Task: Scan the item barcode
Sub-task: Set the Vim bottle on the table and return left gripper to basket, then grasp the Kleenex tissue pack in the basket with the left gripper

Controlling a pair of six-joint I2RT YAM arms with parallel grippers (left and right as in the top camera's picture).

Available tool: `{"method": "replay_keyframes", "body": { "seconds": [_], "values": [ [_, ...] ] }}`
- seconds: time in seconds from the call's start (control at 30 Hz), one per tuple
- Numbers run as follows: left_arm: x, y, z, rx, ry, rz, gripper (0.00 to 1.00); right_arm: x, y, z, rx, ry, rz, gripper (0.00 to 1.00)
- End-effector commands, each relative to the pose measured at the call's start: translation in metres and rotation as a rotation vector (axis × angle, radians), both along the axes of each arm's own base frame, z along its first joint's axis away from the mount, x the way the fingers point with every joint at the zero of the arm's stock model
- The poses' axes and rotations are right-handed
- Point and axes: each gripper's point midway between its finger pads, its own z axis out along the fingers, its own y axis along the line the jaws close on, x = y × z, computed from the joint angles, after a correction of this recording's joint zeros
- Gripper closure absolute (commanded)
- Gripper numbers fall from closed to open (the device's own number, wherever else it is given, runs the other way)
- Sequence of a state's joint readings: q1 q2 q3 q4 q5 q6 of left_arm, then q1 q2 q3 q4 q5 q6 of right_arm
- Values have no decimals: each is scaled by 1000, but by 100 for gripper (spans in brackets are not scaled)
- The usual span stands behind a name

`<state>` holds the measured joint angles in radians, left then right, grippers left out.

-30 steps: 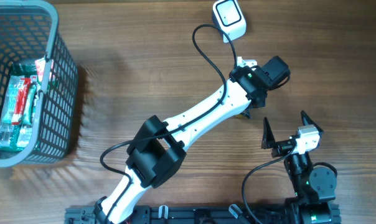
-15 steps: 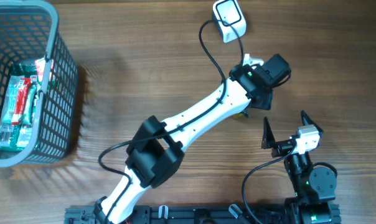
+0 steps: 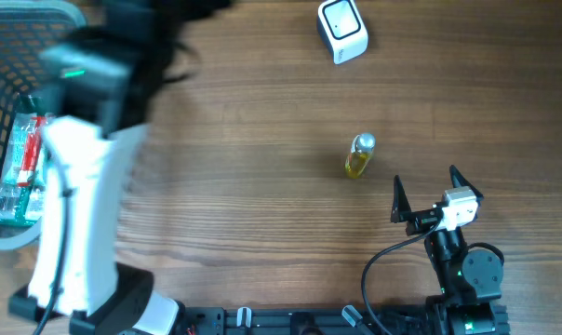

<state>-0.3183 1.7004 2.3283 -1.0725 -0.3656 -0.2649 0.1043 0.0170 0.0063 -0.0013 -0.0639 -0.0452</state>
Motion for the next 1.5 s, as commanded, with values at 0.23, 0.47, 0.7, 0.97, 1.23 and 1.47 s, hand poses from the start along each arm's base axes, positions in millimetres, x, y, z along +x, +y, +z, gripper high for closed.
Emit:
{"method": "replay_keyframes", "body": {
  "seconds": [0.23, 0.47, 0.7, 0.97, 1.23, 1.47],
  "values": [
    [-33, 267, -82, -65, 305, 547, 0, 0, 3, 0, 19, 2, 17, 0],
    [-31, 308, -178, -136, 603, 499, 0, 0, 3, 0, 19, 2, 17, 0],
    [-8, 295, -244, -218, 749, 309, 1, 0, 3, 0, 19, 2, 17, 0],
    [-10, 292, -292, -262, 878, 297, 1, 0, 3, 0, 19, 2, 17, 0],
    [-21, 284, -359, -283, 991, 263, 5, 0, 3, 0, 19, 2, 17, 0],
    [-19, 285, -366, -281, 985, 264, 22, 0, 3, 0, 19, 2, 17, 1]
  ]
}}
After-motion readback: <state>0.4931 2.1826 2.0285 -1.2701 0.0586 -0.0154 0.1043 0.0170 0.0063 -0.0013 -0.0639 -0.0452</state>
